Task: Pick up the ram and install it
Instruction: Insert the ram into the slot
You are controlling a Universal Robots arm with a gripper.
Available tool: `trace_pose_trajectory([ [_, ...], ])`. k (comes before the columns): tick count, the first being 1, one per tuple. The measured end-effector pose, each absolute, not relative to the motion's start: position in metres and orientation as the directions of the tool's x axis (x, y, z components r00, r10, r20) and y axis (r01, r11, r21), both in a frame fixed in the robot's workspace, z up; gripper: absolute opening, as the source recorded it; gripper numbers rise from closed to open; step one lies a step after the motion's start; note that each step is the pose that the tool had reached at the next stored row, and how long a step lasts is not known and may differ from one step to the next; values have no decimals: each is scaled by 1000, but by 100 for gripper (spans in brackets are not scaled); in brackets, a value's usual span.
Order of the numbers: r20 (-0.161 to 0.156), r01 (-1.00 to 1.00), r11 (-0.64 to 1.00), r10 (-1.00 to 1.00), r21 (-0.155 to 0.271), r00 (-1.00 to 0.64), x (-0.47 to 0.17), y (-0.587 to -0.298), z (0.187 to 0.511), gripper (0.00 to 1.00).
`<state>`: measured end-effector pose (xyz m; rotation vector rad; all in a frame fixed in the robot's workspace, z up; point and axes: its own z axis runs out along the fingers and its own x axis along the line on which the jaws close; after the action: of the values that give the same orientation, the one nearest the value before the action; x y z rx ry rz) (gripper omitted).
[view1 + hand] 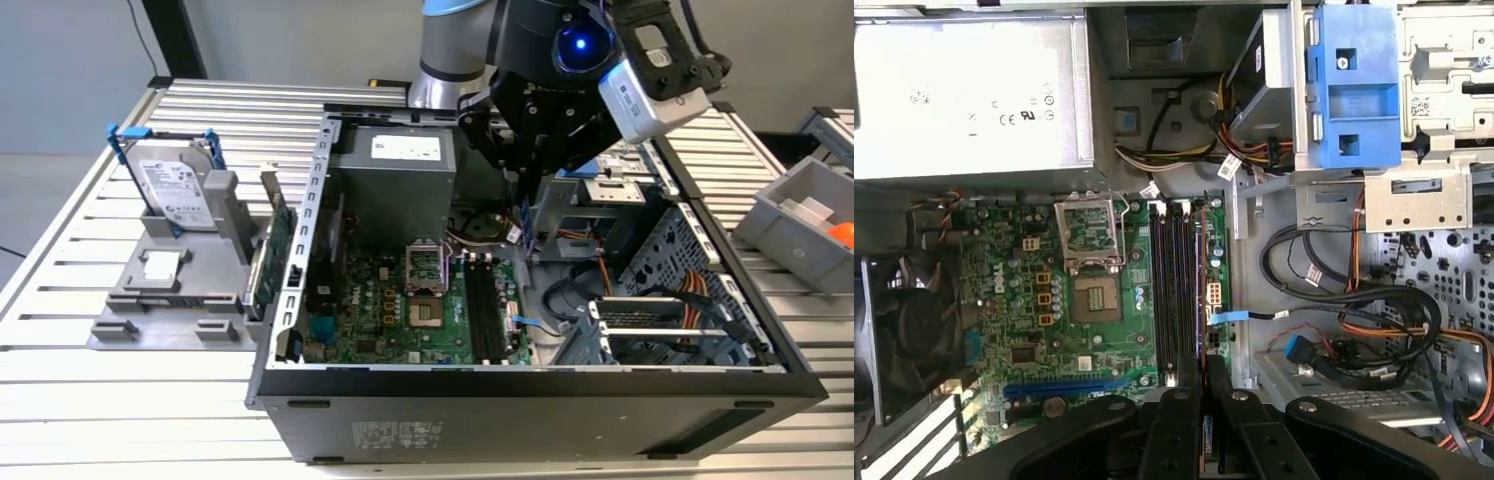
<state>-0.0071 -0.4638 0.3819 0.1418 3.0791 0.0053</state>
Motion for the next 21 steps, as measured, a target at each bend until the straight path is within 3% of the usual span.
trace_pose_trajectory([
  [21, -59, 198, 980, 198, 6, -978, -6, -464, 381, 0],
])
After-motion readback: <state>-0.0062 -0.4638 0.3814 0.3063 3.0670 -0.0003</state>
